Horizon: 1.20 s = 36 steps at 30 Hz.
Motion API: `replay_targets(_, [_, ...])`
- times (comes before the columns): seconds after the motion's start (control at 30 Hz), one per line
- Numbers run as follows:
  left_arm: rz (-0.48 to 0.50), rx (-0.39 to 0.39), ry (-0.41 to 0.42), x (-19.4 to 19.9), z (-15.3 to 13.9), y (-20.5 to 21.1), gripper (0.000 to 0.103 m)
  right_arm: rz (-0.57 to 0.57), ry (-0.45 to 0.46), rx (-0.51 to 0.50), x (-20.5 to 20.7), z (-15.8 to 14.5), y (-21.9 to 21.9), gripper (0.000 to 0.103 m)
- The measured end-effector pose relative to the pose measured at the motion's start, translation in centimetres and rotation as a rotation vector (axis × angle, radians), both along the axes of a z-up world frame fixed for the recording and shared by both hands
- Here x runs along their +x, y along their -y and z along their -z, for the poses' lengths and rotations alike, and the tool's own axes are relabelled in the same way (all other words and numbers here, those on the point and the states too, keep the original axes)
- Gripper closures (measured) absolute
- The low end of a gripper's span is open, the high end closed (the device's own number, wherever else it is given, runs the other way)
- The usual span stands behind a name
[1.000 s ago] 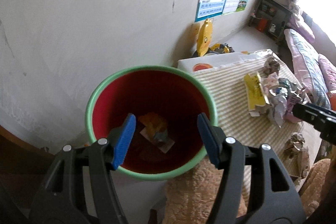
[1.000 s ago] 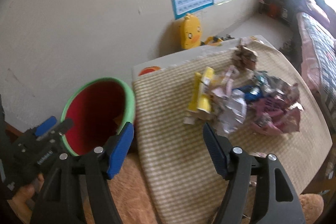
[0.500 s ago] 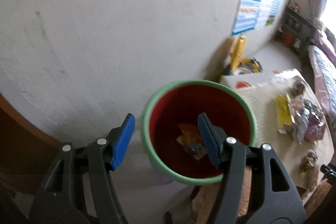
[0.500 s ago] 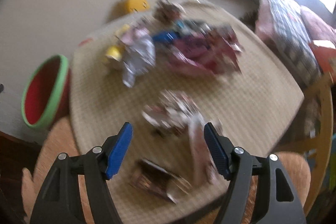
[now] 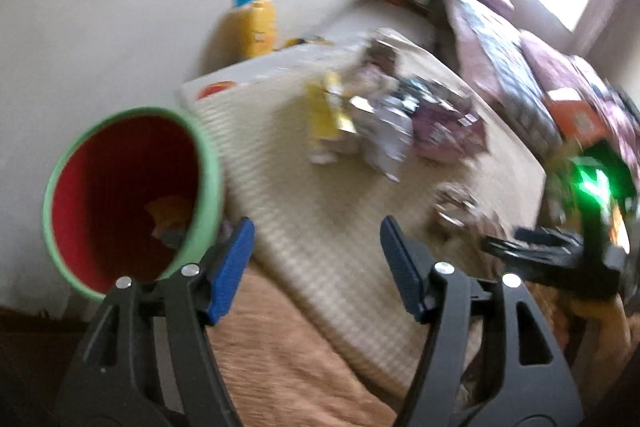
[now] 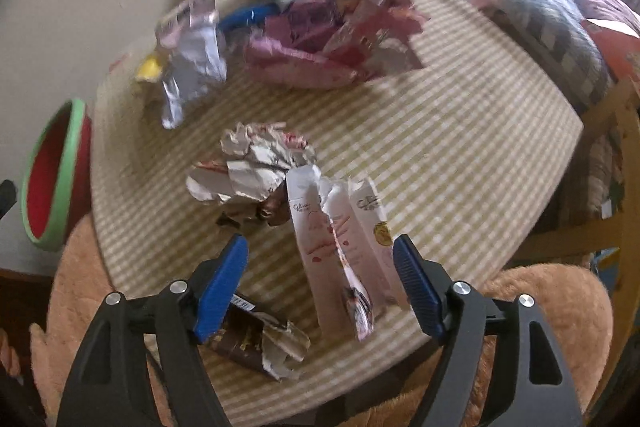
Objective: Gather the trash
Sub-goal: 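Grasp the white snack sticks with the right tool while the left tool grasps crumpled foil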
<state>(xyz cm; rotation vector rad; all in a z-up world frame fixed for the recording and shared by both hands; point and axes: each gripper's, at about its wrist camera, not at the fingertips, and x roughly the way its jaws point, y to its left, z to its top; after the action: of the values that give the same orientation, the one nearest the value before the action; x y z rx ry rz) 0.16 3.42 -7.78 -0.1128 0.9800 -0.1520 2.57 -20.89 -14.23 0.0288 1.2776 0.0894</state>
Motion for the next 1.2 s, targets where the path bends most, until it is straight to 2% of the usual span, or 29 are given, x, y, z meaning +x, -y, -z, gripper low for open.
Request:
replay_targets(0.1, [0.070, 0.047, 0.007, -0.5, 0.0, 2.7, 0.035, 0.015, -0.036, 0.000, -0.2, 1.9, 0.4, 0.031])
replay_targets(0.17, [0.093, 0.056, 0.005, -0.4, 0.2, 3.8, 0.034, 0.056, -0.055, 0.045, -0.5, 2.6, 1.6, 0.033])
replay_targets(0.2, [0.109, 0.060, 0.003, -0.1, 0.3, 4.5, 0.033, 0.077, -0.054, 0.063, -0.6, 2.6, 2.2, 0.039])
replay_targets(0.3, [0.161, 0.082, -0.005, 1.0, 1.1, 7.0, 0.033, 0.128, -0.038, 0.108, -0.9, 2.4, 3.7, 0.080])
replay_targets(0.33, [0.184, 0.083, -0.004, 1.4, 1.3, 8.0, 0.033, 0.140, -0.036, 0.142, -1.1, 2.4, 4.2, 0.082])
replay_targets(0.43, [0.249, 0.083, -0.011, 2.3, 2.0, 10.8, 0.033, 0.203, 0.047, 0.213, -2.0, 0.9, 6.0, 0.083])
replay_targets(0.53, [0.325, 0.091, -0.014, 2.8, 2.7, 14.0, 0.033, 0.249, 0.165, 0.204, -3.2, -1.5, 7.6, 0.083])
replay_targets(0.6, [0.361, 0.136, 0.004, 2.9, 3.5, 16.3, 0.027, 0.273, 0.206, 0.208, -3.5, -2.4, 8.3, 0.083])
replay_targets(0.7, [0.400, 0.146, -0.007, 3.5, 4.6, 18.3, 0.026, 0.314, 0.231, 0.244, -4.2, -2.6, 9.9, 0.083])
replay_targets(0.9, [0.386, 0.159, -0.117, 5.3, 7.7, 19.6, 0.026, 0.351, 0.236, 0.286, -4.6, -2.3, 11.5, 0.082])
replay_targets(0.93, [0.381, 0.164, -0.126, 5.5, 8.0, 19.5, 0.028, 0.346, 0.237, 0.281, -4.6, -2.4, 11.4, 0.082])
replay_targets(0.97, [0.378, 0.164, -0.131, 5.5, 8.0, 19.4, 0.038, 0.347, 0.243, 0.273, -4.6, -2.7, 11.3, 0.082])
replay_targets(1.07, [0.370, 0.151, -0.147, 5.2, 8.1, 18.8, 0.059, 0.326, 0.267, 0.242, -4.5, -3.5, 10.6, 0.082])
replay_targets(1.2, [0.313, 0.115, -0.116, 4.7, 6.6, 17.2, 0.075, 0.288, 0.314, 0.190, -4.8, -5.0, 9.6, 0.082])
